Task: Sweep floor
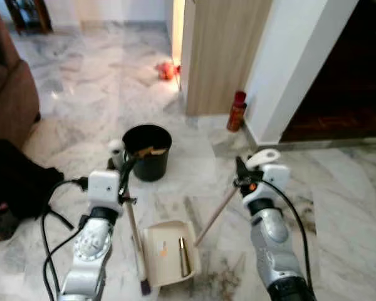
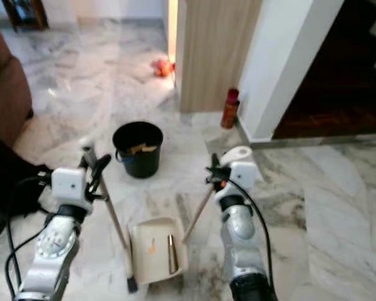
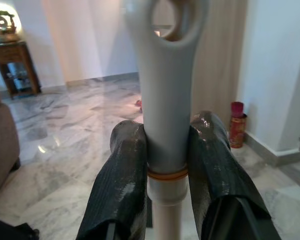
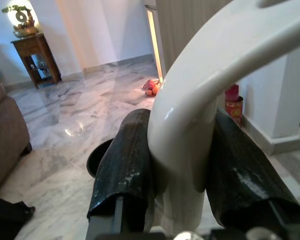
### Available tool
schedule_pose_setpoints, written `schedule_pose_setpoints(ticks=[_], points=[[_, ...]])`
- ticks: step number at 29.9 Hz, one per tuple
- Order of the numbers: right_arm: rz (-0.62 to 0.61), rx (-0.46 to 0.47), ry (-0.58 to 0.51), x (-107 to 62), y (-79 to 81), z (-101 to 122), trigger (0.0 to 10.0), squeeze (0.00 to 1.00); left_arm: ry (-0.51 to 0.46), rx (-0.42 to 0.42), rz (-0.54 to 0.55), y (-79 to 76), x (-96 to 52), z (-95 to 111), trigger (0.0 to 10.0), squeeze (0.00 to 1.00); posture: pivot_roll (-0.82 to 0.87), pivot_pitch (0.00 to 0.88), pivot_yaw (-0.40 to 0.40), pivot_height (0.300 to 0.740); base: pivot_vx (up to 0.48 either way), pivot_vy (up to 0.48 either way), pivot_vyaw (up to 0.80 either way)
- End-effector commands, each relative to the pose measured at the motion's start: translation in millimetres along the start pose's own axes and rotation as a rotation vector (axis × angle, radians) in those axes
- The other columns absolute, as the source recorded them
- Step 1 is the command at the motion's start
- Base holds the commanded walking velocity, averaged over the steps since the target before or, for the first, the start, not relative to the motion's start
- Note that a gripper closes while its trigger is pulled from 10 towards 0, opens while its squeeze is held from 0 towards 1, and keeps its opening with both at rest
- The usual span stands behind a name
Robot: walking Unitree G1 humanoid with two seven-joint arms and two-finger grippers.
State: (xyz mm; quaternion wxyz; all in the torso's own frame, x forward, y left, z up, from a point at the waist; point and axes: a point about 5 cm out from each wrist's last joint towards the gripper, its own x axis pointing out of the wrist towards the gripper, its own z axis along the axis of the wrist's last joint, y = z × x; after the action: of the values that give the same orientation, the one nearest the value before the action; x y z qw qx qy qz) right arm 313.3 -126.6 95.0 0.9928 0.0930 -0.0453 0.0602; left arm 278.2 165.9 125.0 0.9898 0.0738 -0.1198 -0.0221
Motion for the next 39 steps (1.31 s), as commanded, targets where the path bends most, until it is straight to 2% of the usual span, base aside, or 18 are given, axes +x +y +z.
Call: schedule_pose_setpoints(ticks=[1, 8, 23, 39], points=[[-0.012, 0.043, -0.047, 2.4, -1.5, 9.4, 10.0, 0.00, -0.044, 0.008, -0.010, -3.4, 3.1, 9.1, 10.0, 0.00, 0.13, 0.046, -0.047, 0.740, 0.000, 0.000, 0.00], [-0.006, 0.020, -0.054, 2.4, -1.7, 10.7, 10.0, 0.00, -0.044, 0.013, -0.009, -4.1, 3.0, 9.0, 10.0, 0.00, 0.13, 0.046, -0.047, 0.740, 0.000, 0.000, 0.06], [-0.002, 0.029, -0.048, 1.8, -0.5, 9.2, 10.0, 0.00, -0.040, 0.019, -0.006, -4.5, 3.2, 8.5, 10.0, 0.00, 0.13, 0.048, -0.048, 0.740, 0.000, 0.000, 0.66], [-0.012, 0.048, -0.036, 2.4, -1.8, 7.8, 10.0, 0.00, -0.039, 0.025, 0.010, -2.0, 4.0, 9.5, 10.0, 0.00, 0.13, 0.063, -0.047, 0.740, 0.000, 0.000, 0.00]])
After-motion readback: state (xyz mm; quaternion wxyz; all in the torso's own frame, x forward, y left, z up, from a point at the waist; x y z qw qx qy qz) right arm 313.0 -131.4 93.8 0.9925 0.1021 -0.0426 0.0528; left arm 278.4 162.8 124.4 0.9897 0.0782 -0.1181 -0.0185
